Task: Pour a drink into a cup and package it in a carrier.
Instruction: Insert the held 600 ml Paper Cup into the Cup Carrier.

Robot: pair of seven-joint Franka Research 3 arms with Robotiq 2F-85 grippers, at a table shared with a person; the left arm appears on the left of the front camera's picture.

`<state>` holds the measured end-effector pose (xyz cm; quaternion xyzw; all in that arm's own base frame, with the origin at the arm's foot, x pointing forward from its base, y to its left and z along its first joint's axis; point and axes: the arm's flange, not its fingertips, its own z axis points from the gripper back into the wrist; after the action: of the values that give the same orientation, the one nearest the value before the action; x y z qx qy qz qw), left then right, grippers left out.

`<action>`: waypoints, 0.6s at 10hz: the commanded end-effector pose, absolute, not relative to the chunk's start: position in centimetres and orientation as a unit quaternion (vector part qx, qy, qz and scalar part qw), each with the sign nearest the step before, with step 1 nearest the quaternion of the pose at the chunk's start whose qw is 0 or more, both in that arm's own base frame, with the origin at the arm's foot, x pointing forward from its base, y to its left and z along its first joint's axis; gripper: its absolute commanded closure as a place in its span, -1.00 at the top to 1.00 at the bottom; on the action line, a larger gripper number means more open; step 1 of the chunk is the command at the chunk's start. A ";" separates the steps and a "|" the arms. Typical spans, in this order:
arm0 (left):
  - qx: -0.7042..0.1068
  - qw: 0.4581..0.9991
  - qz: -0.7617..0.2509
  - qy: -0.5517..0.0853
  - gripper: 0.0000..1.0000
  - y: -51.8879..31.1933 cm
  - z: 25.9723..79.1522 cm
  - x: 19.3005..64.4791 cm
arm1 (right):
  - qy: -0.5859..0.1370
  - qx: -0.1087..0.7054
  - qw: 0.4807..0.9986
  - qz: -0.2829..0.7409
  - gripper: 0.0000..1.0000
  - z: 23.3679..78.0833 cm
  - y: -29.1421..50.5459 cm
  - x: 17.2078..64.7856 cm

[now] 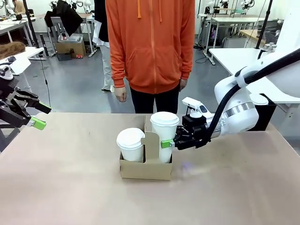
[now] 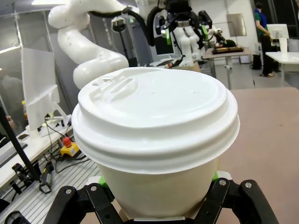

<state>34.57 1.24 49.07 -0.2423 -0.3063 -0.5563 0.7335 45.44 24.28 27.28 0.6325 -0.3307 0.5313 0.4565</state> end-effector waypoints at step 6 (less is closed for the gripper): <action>-0.250 0.726 -0.556 -0.317 1.00 1.2 49.2 34.7 | -0.312 0.623 0.416 0.584 0.60 24.1 24.4 46.5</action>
<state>34.55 1.31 49.07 -0.2425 -0.3061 -0.5555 0.7341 46.00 24.41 24.06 0.6281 -0.3073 0.5676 0.4345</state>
